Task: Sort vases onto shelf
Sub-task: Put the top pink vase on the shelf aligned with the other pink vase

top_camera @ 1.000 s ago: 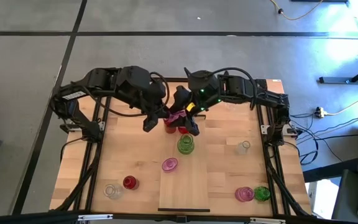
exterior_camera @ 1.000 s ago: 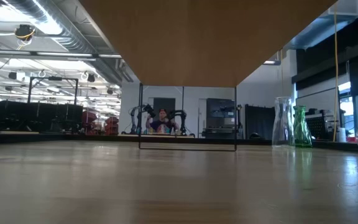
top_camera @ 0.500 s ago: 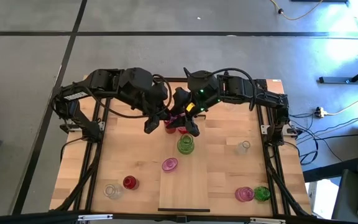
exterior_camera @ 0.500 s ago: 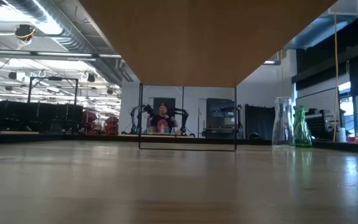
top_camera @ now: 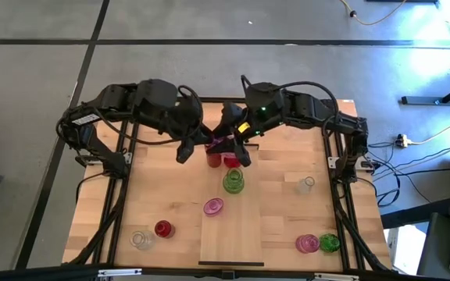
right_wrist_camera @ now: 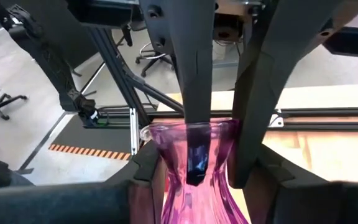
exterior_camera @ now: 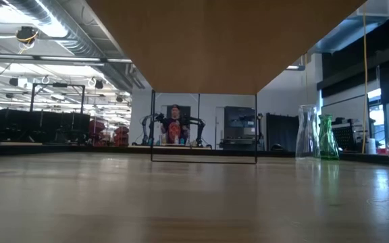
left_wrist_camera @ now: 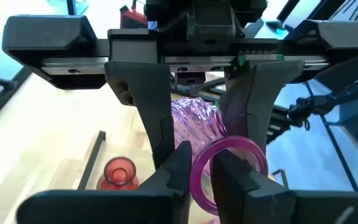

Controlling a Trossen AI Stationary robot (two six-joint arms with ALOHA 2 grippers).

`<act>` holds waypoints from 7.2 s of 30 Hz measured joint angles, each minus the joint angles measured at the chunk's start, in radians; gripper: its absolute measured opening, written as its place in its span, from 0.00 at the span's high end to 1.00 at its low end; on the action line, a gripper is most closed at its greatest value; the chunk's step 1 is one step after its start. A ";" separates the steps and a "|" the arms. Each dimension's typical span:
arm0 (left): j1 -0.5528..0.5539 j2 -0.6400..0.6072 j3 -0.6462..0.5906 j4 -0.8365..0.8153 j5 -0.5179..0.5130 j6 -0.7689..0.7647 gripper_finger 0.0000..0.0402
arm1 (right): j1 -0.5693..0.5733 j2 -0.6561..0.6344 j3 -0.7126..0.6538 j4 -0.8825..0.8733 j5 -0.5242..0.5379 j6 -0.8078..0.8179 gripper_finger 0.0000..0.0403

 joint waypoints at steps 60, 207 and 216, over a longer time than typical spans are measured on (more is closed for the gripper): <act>0.074 -0.321 0.002 0.138 -0.207 0.181 0.83 | 0.005 -0.054 0.002 -0.037 0.101 -0.005 0.79; 0.073 -1.039 -1.401 0.851 -0.267 -0.113 0.83 | 0.649 -0.120 -1.415 1.755 1.071 -0.058 0.65; 0.073 -1.039 -1.401 0.851 -0.267 -0.112 0.83 | 0.649 -0.120 -1.415 1.780 1.073 -0.058 0.65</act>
